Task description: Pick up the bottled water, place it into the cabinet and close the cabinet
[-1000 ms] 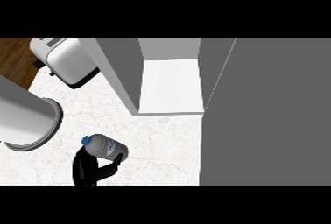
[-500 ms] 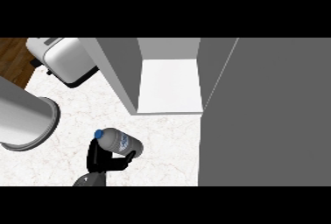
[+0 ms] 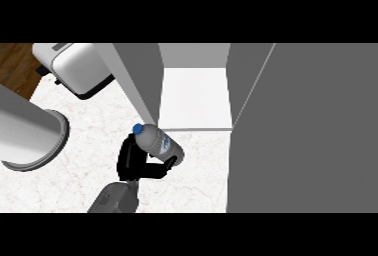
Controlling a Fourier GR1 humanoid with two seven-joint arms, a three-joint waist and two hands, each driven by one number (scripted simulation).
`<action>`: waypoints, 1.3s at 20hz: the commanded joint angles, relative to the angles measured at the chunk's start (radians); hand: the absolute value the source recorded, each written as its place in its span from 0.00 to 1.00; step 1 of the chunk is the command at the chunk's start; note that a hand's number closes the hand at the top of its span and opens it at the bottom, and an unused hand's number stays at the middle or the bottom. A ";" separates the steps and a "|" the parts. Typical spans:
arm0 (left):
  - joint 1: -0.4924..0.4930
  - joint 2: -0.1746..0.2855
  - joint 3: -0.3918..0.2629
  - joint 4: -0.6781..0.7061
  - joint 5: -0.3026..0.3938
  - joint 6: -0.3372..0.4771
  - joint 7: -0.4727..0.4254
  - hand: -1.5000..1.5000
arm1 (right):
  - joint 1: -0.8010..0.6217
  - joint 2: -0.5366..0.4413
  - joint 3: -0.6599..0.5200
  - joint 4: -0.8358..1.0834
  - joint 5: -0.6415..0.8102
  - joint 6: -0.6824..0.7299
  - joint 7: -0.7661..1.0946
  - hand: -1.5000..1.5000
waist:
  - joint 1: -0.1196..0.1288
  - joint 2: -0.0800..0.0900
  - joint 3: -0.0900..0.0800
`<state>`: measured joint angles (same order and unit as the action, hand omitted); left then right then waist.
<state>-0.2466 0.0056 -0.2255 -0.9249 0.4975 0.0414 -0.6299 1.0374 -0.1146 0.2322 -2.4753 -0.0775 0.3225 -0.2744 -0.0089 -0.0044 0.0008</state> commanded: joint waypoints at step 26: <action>-0.692 -0.006 -0.148 0.388 0.087 0.515 0.219 1.00 | -0.140 0.010 -0.109 -0.007 -0.115 0.012 0.075 0.00 | -0.047 0.021 -0.001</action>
<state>-0.8580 0.0002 -0.3922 -0.6726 0.5667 0.5722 -0.3799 0.9350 -0.1064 0.1303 -2.4582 -0.1217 0.3391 -0.2371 -0.0492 0.0103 -0.0004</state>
